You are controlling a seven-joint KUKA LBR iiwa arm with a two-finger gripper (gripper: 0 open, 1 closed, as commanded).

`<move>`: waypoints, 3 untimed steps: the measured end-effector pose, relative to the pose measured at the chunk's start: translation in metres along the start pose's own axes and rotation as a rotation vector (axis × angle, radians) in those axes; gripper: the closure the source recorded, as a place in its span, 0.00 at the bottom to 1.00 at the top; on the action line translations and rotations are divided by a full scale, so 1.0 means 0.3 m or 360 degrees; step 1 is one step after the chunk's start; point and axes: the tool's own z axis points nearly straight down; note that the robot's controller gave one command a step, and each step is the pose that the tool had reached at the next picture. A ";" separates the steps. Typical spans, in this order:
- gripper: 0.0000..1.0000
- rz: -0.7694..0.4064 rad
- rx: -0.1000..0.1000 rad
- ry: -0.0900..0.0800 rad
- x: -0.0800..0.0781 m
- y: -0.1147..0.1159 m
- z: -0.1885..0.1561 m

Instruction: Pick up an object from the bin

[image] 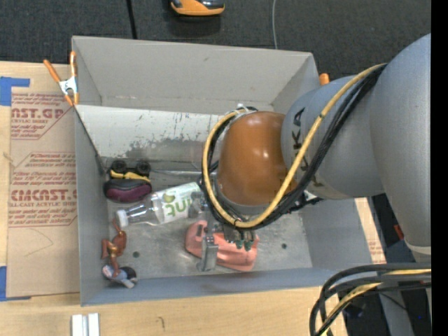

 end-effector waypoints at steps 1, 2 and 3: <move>0.00 -0.0209 0.0001 -0.0009 -0.038 -0.195 0.192; 0.00 -0.0129 -0.0001 0.0003 -0.033 -0.229 0.108; 0.00 -0.0075 0.0000 -0.0003 -0.030 -0.225 0.016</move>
Offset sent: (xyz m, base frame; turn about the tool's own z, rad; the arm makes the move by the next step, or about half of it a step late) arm 0.0108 -0.0669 -0.0086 -0.0476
